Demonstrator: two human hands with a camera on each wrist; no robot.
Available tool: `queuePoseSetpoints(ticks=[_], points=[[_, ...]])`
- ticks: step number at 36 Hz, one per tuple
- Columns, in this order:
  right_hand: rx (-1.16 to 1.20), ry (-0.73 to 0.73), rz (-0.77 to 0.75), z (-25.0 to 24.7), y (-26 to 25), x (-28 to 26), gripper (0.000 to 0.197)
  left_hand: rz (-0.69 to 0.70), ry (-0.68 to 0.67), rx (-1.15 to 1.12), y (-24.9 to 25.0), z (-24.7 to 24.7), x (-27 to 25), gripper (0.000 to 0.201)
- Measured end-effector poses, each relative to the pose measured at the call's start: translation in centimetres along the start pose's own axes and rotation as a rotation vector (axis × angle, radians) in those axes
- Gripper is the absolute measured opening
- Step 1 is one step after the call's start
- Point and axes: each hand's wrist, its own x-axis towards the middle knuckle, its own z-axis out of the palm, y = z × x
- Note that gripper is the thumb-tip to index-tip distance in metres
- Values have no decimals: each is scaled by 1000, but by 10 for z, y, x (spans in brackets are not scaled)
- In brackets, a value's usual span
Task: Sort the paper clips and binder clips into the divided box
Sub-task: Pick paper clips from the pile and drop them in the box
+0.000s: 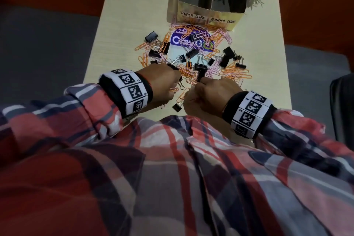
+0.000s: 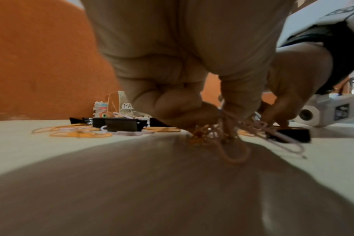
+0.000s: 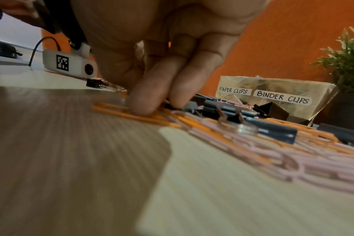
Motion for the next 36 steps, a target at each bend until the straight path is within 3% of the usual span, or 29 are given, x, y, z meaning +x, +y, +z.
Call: queuePoseSetpoints(ticks=[3, 7, 13, 19, 22, 25, 28, 32, 36], points=[[30, 18, 4, -1, 1, 1, 29, -33, -10, -63, -6, -4, 4, 23], [53, 7, -11, -2, 3, 1, 31, -99, 25, -265, -13, -26, 11, 16], [47, -22, -2, -7, 2, 5, 33, -93, 273, -394, -21, -99, 47, 9], [48, -52, 3, -12, 2, 4, 34, -153, 534, -331, -25, -148, 105, 35], [88, -82, 19, -12, 6, 7, 34, -189, 546, -278, -25, -149, 127, 31], [167, -76, 79, -11, 10, 9, 32, -174, 521, -254, -26, -141, 133, 6], [250, -43, 148, -9, 17, 10, 22, -192, 565, -318, -35, -131, 132, 24], [493, 49, 262, -10, 32, 9, 14, -187, 658, -455, -47, -129, 109, 27], [626, 155, 293, -26, 46, 14, 7, -165, 554, -488, -55, -118, 62, 16]])
